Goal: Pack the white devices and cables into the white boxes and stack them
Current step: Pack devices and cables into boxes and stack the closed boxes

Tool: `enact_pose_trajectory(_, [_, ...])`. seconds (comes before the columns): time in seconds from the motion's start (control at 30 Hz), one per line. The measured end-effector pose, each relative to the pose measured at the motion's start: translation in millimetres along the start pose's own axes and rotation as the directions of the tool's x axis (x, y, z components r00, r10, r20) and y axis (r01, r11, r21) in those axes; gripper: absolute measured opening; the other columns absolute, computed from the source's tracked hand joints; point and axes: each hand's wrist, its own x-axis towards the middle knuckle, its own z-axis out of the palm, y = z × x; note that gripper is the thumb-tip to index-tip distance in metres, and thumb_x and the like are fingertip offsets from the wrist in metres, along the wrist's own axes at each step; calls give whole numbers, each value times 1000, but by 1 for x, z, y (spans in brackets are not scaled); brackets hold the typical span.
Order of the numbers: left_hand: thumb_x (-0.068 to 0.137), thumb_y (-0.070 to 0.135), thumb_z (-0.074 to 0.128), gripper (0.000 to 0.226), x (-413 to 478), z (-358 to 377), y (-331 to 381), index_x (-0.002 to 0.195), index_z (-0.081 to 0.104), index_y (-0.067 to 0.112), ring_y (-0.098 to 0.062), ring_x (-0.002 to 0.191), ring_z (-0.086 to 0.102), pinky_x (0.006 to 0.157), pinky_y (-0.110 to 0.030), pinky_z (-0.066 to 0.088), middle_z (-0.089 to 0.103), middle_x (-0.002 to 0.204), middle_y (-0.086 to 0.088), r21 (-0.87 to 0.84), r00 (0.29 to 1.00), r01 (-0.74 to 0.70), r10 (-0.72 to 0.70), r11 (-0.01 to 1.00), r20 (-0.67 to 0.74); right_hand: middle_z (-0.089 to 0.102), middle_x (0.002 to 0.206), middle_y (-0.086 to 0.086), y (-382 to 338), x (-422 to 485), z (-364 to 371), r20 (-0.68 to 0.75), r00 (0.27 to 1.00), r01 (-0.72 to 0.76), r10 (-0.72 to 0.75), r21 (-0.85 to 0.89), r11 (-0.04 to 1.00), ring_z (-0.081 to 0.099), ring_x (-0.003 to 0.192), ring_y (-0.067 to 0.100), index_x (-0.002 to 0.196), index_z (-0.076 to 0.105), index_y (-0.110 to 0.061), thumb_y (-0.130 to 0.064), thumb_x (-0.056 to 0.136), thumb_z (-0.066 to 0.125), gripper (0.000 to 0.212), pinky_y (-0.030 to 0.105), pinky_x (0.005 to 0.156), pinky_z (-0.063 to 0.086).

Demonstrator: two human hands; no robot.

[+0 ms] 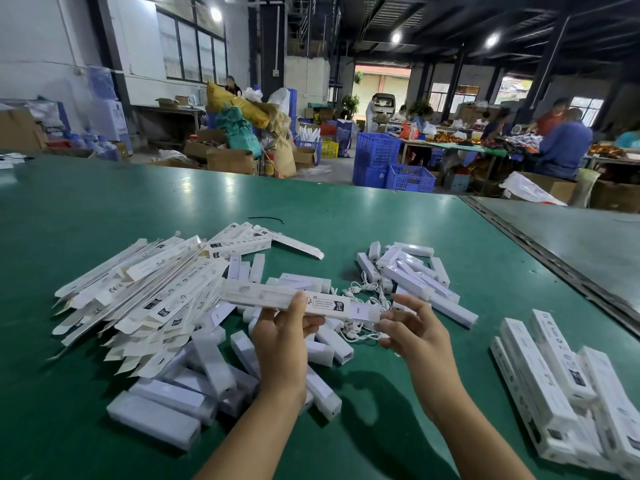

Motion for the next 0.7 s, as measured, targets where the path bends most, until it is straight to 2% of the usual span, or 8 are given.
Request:
enact_pose_trajectory(0.17, [95, 12, 63, 6, -2, 2, -4, 98, 68, 10, -19, 67, 73, 58, -21, 55, 77, 85, -5, 37, 999, -5, 4, 999, 37, 75, 102, 3, -2, -7, 6, 132, 991, -14, 17, -17, 1000, 67, 64, 22, 123, 57, -25, -2, 93, 58, 38, 24, 55, 47])
enact_pose_trajectory(0.3, [96, 13, 62, 10, -3, 2, -6, 102, 68, 7, -19, 70, 73, 58, -22, 55, 77, 85, -7, 65, 997, -14, 9, 998, 72, 70, 117, 1, -2, -11, 8, 257, 963, -96, 77, 62, 993, 65, 58, 30, 128, 58, -35, -22, 92, 64, 38, 24, 50, 44])
enact_pose_trajectory(0.4, [96, 15, 62, 12, -8, 3, -7, 101, 69, 7, -19, 70, 73, 59, -22, 55, 77, 83, -7, 87, 992, -5, -6, 996, 123, 60, 130, 1, -2, -13, 10, 367, 922, -183, 122, 135, 974, 65, 58, 33, 130, 57, -42, -43, 82, 61, 48, 27, 52, 46])
enact_pose_trajectory(0.47, [96, 16, 62, 14, -11, 5, -8, 100, 69, 5, -19, 70, 73, 60, -22, 55, 76, 81, -9, 93, 985, 9, -25, 996, 168, 51, 140, 0, -2, -13, 9, 440, 888, -225, 131, 168, 960, 64, 56, 32, 136, 51, -42, -49, 83, 56, 54, 30, 55, 49])
enact_pose_trajectory(0.57, [97, 16, 60, 15, -11, 5, -7, 99, 69, 4, -22, 70, 73, 60, -24, 55, 76, 82, -12, 81, 980, 23, -38, 996, 197, 60, 136, 5, -6, -10, 6, 546, 829, -275, 122, 206, 939, 63, 53, 27, 140, 43, -39, -63, 77, 61, 70, 33, 57, 53])
enact_pose_trajectory(0.6, [97, 16, 60, 14, -11, 5, -6, 99, 68, 5, -23, 70, 73, 60, -24, 55, 76, 83, -12, 77, 980, 26, -41, 997, 193, 64, 130, 5, -7, -9, 5, 530, 839, -269, 123, 207, 941, 63, 51, 25, 138, 45, -38, -70, 72, 65, 76, 32, 56, 53])
enact_pose_trajectory(0.63, [97, 16, 60, 13, -9, 5, -5, 99, 68, 6, -24, 69, 73, 59, -25, 55, 76, 83, -13, 69, 983, 33, -45, 997, 181, 68, 122, 5, -8, -7, 3, 458, 881, -236, 123, 199, 951, 62, 49, 24, 134, 49, -35, -73, 69, 65, 78, 31, 53, 52])
enact_pose_trajectory(0.7, [97, 16, 60, 9, -6, 4, -4, 99, 67, 10, -23, 66, 73, 56, -24, 55, 77, 83, -12, 40, 989, 52, -57, 998, 133, 74, 103, 5, -4, -2, -2, 173, 983, -69, 53, 87, 994, 61, 49, 20, 122, 59, -26, -66, 79, 60, 59, 26, 48, 47])
